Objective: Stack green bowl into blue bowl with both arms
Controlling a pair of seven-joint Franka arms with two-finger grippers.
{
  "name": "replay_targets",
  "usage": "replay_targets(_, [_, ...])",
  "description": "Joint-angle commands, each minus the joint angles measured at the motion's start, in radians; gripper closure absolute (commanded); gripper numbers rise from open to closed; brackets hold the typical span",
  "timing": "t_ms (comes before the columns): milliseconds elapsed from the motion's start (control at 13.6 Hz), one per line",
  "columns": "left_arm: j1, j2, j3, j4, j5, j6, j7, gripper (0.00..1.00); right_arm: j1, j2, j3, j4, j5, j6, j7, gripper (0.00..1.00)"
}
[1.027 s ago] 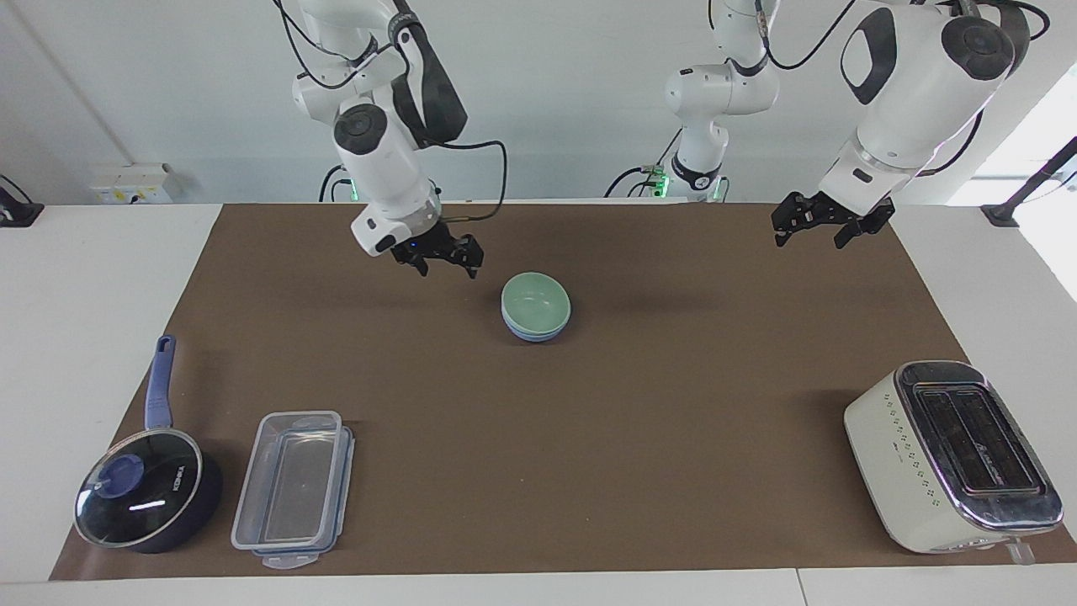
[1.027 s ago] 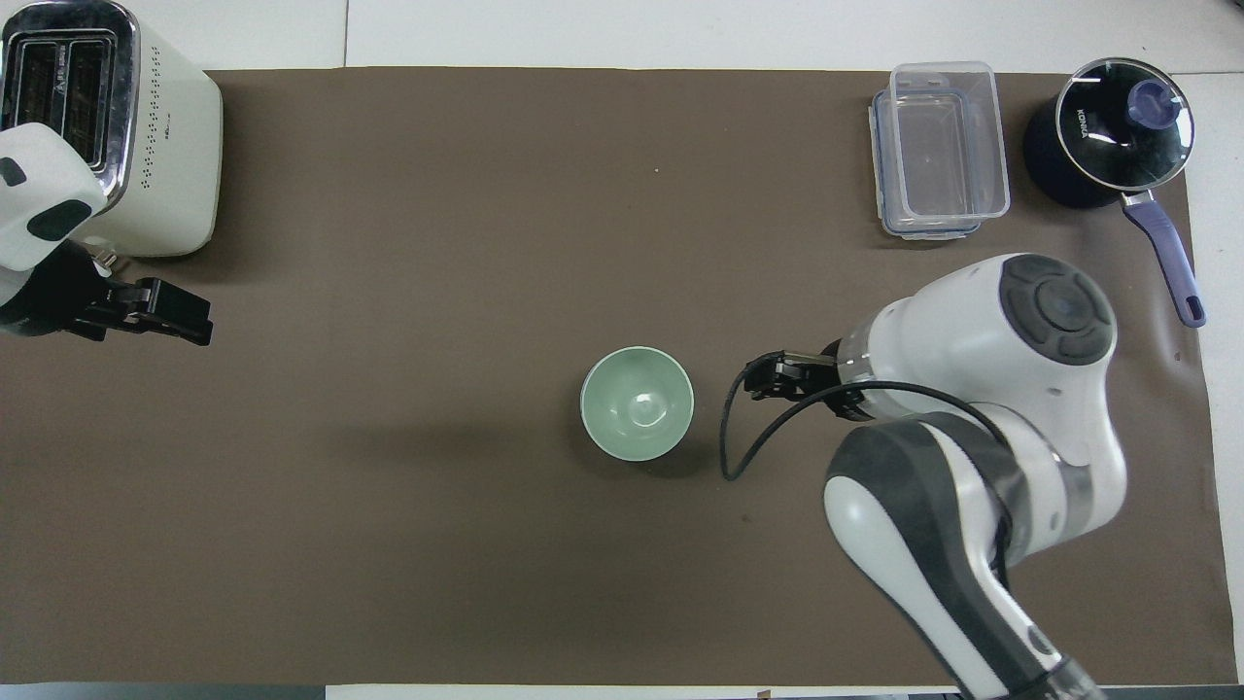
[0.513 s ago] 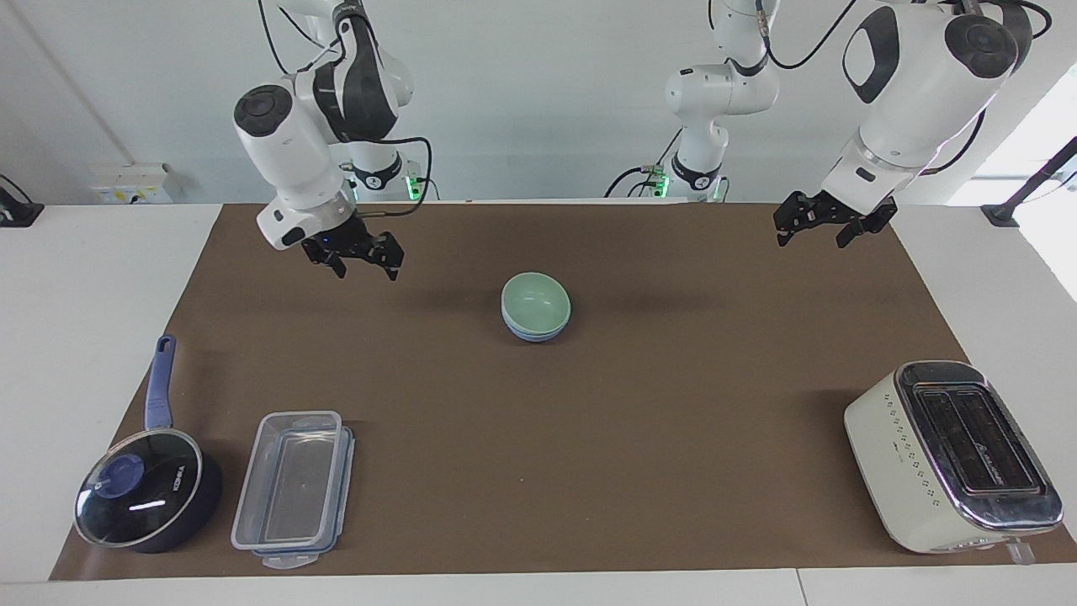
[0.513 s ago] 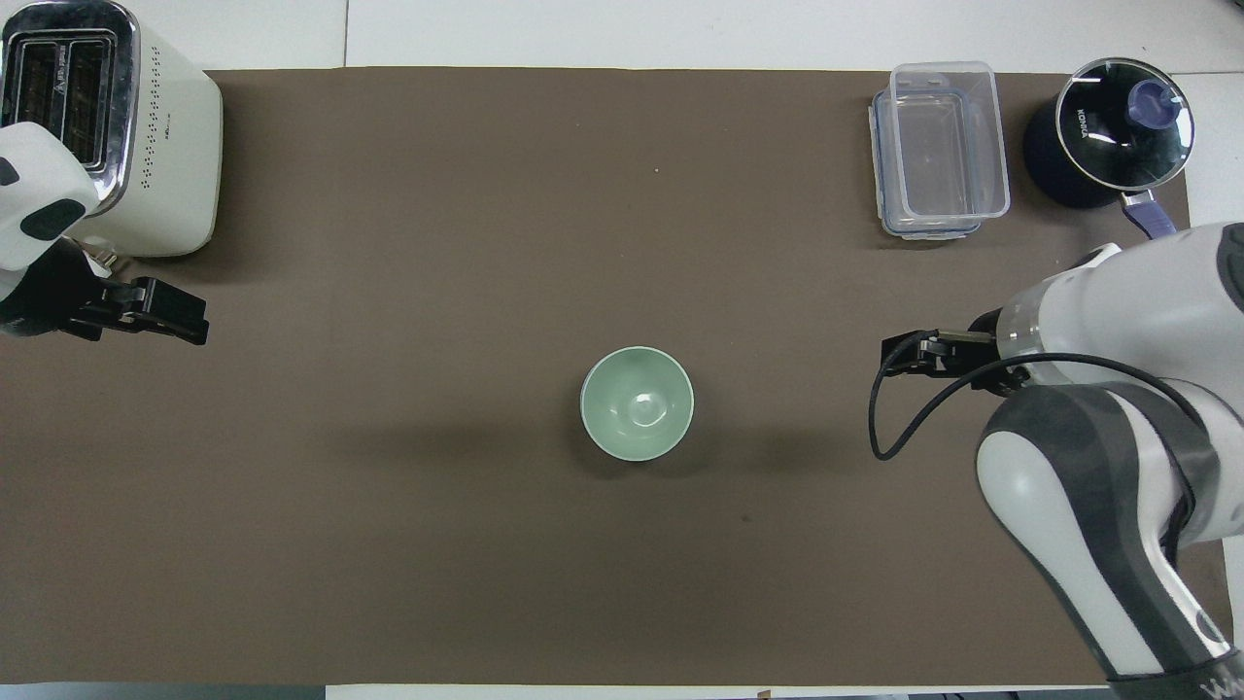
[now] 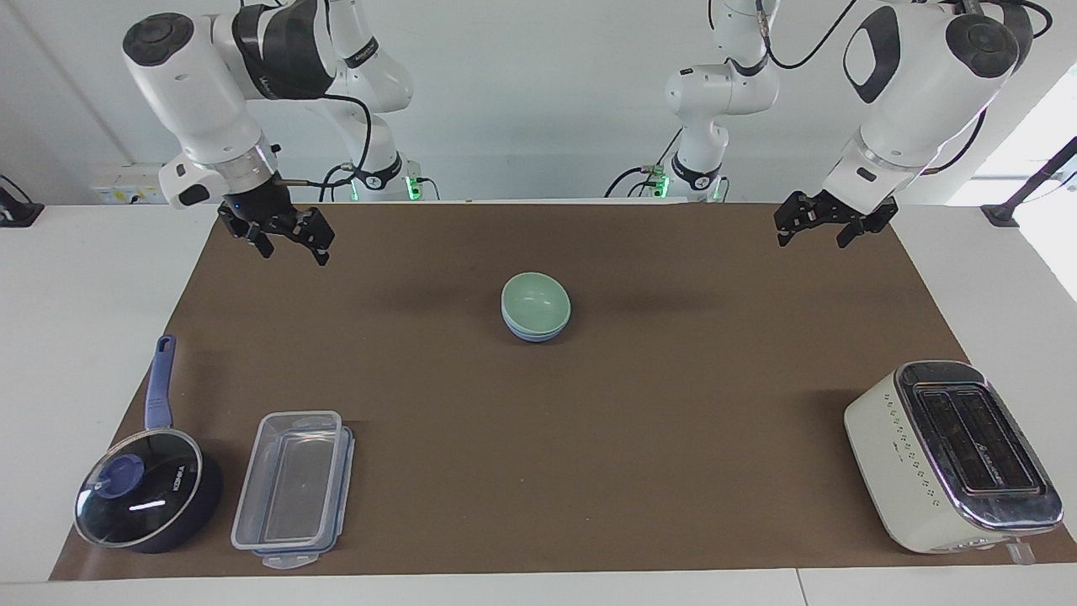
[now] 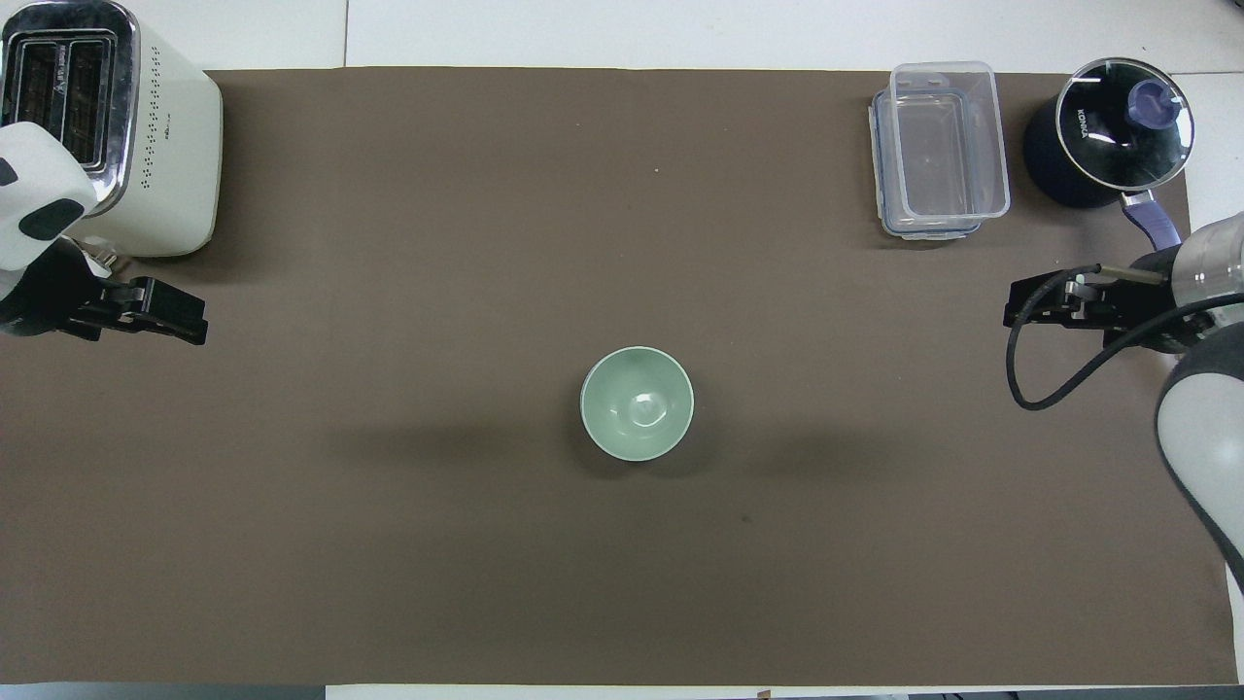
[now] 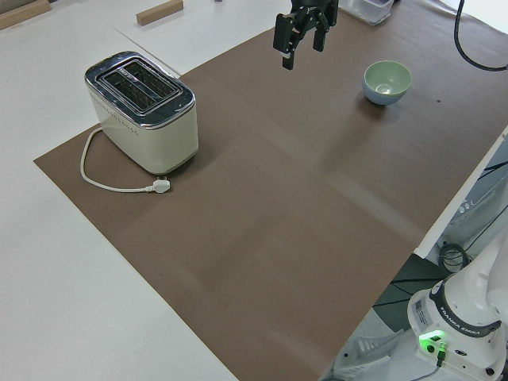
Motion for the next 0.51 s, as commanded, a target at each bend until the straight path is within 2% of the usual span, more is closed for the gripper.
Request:
replay_targets(0, [0.008, -0.018, -0.005, -0.009, 0.023, 0.0, 0.006, 0.0, -0.004, 0.095, 0.014, 0.198, -0.059, -0.139, -0.01, 0.0])
replay_targets(147, [0.008, -0.018, -0.003, -0.009, 0.023, 0.0, 0.006, 0.0, -0.004, 0.108, 0.015, 0.235, -0.069, -0.193, -0.011, 0.0])
replay_targets(440, [0.008, -0.018, -0.003, -0.009, 0.023, 0.0, 0.006, 0.0, -0.004, 0.076, 0.015, 0.192, -0.069, -0.206, -0.054, 0.0])
